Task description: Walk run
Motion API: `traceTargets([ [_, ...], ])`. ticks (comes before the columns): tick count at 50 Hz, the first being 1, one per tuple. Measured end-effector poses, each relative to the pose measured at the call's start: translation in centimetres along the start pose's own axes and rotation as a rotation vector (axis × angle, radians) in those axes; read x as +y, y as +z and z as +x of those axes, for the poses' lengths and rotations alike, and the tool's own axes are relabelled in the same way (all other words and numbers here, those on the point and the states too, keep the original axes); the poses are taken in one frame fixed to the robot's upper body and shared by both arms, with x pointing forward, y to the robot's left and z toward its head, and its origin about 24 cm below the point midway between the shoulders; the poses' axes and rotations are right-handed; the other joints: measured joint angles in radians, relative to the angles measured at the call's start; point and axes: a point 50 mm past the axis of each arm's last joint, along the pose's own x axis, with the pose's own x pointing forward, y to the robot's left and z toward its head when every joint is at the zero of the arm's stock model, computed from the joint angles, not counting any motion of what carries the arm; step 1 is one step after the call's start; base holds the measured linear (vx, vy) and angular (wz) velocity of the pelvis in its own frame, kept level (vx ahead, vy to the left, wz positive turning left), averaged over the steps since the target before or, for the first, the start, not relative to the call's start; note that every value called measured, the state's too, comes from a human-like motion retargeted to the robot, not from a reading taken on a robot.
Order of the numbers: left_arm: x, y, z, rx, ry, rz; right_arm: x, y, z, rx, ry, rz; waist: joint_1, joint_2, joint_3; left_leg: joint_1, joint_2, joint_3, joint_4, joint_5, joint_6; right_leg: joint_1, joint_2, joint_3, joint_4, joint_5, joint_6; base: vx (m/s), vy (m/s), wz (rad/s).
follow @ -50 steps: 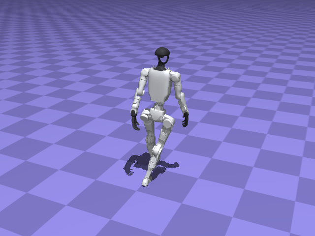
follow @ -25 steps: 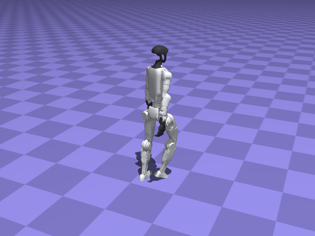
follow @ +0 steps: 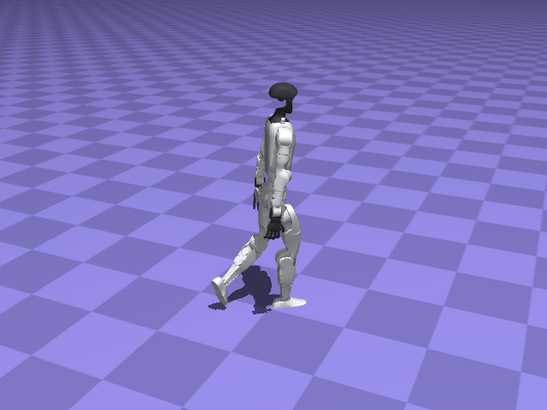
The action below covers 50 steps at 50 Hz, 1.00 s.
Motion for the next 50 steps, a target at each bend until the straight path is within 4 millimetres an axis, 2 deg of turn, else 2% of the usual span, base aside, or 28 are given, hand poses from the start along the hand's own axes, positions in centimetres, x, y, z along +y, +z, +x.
traceTargets([
  [3,-1.5,-3.8,-0.6,0.132,-0.023,0.018,-2.0,4.6,0.0,-0.138,-0.053,-0.109,0.049,-0.032,0.005,-0.135,-0.022,-0.040,0.062,-0.137,0.014,0.063,0.015,0.041,-0.021,-0.014,-0.011,0.70,-0.19,-1.52],
  [6,-2.8,-7.1,-1.5,0.244,-0.062,-0.026,-4.1,9.5,-0.8,-0.296,-0.118,-0.224,0.070,-0.033,0.017,-0.228,-0.019,-0.064,-0.056,-0.238,0.099,0.115,0.049,0.066,-0.031,-0.030,-0.018,0.58,-0.12,-1.15],
  [10,-4.5,-10.2,-2.7,0.336,-0.104,-0.164,-6.9,15.1,-3.0,-0.481,-0.217,-0.355,0.132,-0.017,0.046,-0.285,-0.014,-0.070,-0.377,-0.261,0.197,0.183,0.118,0.117,-0.027,-0.050,-0.030,0.64,-0.09,-1.30],
  [13,-5.4,-11.5,-3.3,0.361,-0.111,-0.294,-8.5,17.9,-4.8,-0.578,-0.294,-0.426,0.173,-0.001,0.071,-0.318,-0.033,-0.112,-0.604,-0.286,0.208,0.245,0.163,0.151,-0.024,-0.068,-0.039,0.74,-0.04,-1.17],
  [15,-5.7,-12.0,-3.5,0.367,-0.106,-0.365,-9.2,19.1,-5.7,-0.625,-0.338,-0.453,0.188,-0.004,0.081,-0.354,-0.073,-0.154,-0.722,-0.318,0.209,0.286,0.173,0.168,-0.024,-0.081,-0.042,0.74,-0.05,-0.78],
  [16,-5.7,-12.1,-3.6,0.365,-0.099,-0.390,-9.4,19.4,-5.9,-0.639,-0.352,-0.455,0.198,-0.009,0.083,-0.369,-0.098,-0.163,-0.769,-0.337,0.190,0.305,0.173,0.173,-0.024,-0.086,-0.042,0.56,-0.07,-0.59],
  [17,-5.5,-12.1,-3.7,0.361,-0.090,-0.411,-9.6,19.5,-6.1,-0.650,-0.364,-0.454,0.205,-0.012,0.085,-0.379,-0.116,-0.154,-0.810,-0.355,0.159,0.324,0.175,0.170,-0.024,-0.090,-0.042,0.66,-0.06,-0.39],
  [18,-5.3,-12.2,-3.7,0.356,-0.078,-0.425,-9.7,19.5,-6.1,-0.653,-0.369,-0.446,0.206,-0.009,0.089,-0.381,-0.120,-0.108,-0.838,-0.369,0.102,0.345,0.182,0.155,-0.025,-0.090,-0.043,0.94,-0.05,-0.21],
  [19,-5.0,-12.1,-3.7,0.348,-0.064,-0.436,-9.6,19.3,-5.9,-0.649,-0.368,-0.434,0.209,-0.011,0.090,-0.378,-0.123,-0.070,-0.847,-0.379,0.096,0.361,0.186,0.141,-0.023,-0.082,-0.044,1.11,-0.05,-0.10],
  [22,-4.0,-11.6,-3.5,0.319,-0.011,-0.461,-8.7,17.9,-4.8,-0.593,-0.322,-0.398,0.248,-0.019,0.090,-0.353,-0.106,0.022,-0.798,-0.394,0.159,0.404,0.195,0.123,-0.005,-0.026,-0.041,0.88,-0.09,-0.76],
  [23,-3.7,-11.4,-3.4,0.308,0.009,-0.470,-8.3,17.0,-4.2,-0.555,-0.292,-0.392,0.278,-0.035,0.083,-0.347,-0.103,0.037,-0.771,-0.391,0.220,0.416,0.179,0.131,0.004,0.007,-0.031,1.00,-0.07,-1.45],
  [25,-3.2,-11.3,-3.4,0.291,0.047,-0.488,-7.1,14.5,-2.8,-0.446,-0.219,-0.386,0.325,-0.058,0.063,-0.327,-0.091,0.060,-0.760,-0.314,0.260,0.437,0.152,0.120,0.034,0.102,-0.002,1.02,-0.05,-1.47],
  [27,-2.7,-11.1,-3.4,0.284,0.067,-0.515,-5.4,11.5,-1.5,-0.334,-0.159,-0.394,0.334,-0.074,0.022,-0.320,-0.103,-0.028,-0.744,-0.275,0.276,0.428,0.131,0.098,0.095,0.252,0.062,1.00,-0.01,-1.02],
  [28,-2.6,-10.9,-3.3,0.286,0.069,-0.535,-4.5,9.9,-1.0,-0.287,-0.143,-0.399,0.317,-0.079,-0.005,-0.330,-0.095,-0.037,-0.716,-0.287,0.291,0.410,0.122,0.091,0.139,0.341,0.110,1.07,0.03,-0.53],
  [30,-2.3,-10.2,-3.0,0.292,0.060,-0.563,-2.8,6.5,-0.4,-0.196,-0.149,-0.378,0.269,-0.093,-0.021,-0.312,-0.107,-0.052,-0.667,-0.329,0.312,0.335,0.108,0.110,0.366,0.447,0.199,1.04,0.02,-0.02],
  [32,-1.4,-8.0,-2.3,0.264,0.039,-0.542,-2.2,4.1,-0.2,-0.127,-0.163,-0.319,0.228,-0.108,0.003,-0.244,-0.131,0.027,-0.644,-0.375,0.333,0.256,0.067,0.083,0.636,0.447,0.286,0.93,0.01,0.47],
  [33,-0.6,-5.9,-1.6,0.228,0.031,-0.509,-1.7,2.7,-0.1,-0.091,-0.153,-0.273,0.205,-0.100,0.012,-0.199,-0.148,0.028,-0.650,-0.403,0.341,0.213,0.043,0.045,0.753,0.447,0.317,0.90,0.01,0.29],
  [34,0.2,-3.9,-1.1,0.182,0.035,-0.475,-0.8,1.5,0.0,-0.058,-0.123,-0.245,0.201,-0.067,0.012,-0.170,-0.123,0.010,-0.666,-0.414,0.338,0.182,0.067,0.030,0.770,0.447,0.301,0.82,0.01,-0.23],
  [36,1.6,0.6,-0.2,0.057,0.059,-0.389,0.9,-0.7,0.0,0.006,-0.046,-0.204,0.214,0.020,0.004,-0.143,-0.027,0.000,-0.691,-0.423,0.317,0.117,0.135,0.006,0.711,0.417,0.208,0.50,0.03,-0.81],
  [37,2.2,3.3,0.1,-0.021,0.071,-0.335,1.5,-1.7,0.0,0.036,-0.012,-0.183,0.211,0.053,0.003,-0.133,0.009,0.008,-0.694,-0.431,0.308,0.075,0.147,-0.009,0.697,0.376,0.164,0.54,0.06,-0.16],
  [39,3.1,8.4,0.2,-0.190,0.089,-0.214,2.3,-3.7,-0.2,0.086,0.028,-0.144,0.156,0.087,0.011,-0.099,0.014,-0.018,-0.702,-0.450,0.302,-0.017,0.136,-0.020,0.694,0.257,0.130,0.79,0.08,0.89],
  [40,3.5,11.0,0.0,-0.277,0.095,-0.153,2.6,-4.7,-0.4,0.109,0.042,-0.128,0.122,0.102,0.015,-0.083,0.008,-0.043,-0.708,-0.458,0.302,-0.061,0.124,-0.030,0.677,0.202,0.118,0.77,0.09,1.22],
  [42,4.3,15.7,-1.1,-0.440,0.110,-0.042,2.9,-6.6,-0.8,0.162,0.054,-0.117,0.072,0.115,0.024,-0.043,-0.015,-0.066,-0.723,-0.473,0.302,-0.126,0.088,-0.026,0.575,0.125,0.131,0.82,0.06,0.94],
  [45,5.6,21.8,-3.6,-0.644,0.145,0.103,3.0,-8.8,-1.3,0.244,0.052,-0.119,0.019,0.094,0.047,0.036,-0.070,-0.072,-0.745,-0.503,0.295,-0.171,0.042,0.045,0.323,0.119,0.201,0.72,0.02,0.63],
  [47,6.3,24.7,-5.3,-0.731,0.173,0.180,3.3,-9.7,-1.5,0.285,0.057,-0.118,-0.001,0.076,0.066,0.099,-0.102,-0.085,-0.756,-0.527,0.288,-0.182,-0.012,0.053,0.157,0.091,0.236,0.72,-0.03,0.48],
  [50,6.9,27.5,-7.1,-0.802,0.210,0.263,3.7,-10.3,-1.7,0.313,0.081,-0.114,-0.024,0.071,0.088,0.186,-0.120,-0.116,-0.766,-0.561,0.274,-0.214,-0.054,0.034,-0.041,0.035,0.292,0.82,-0.09,0.36],
])
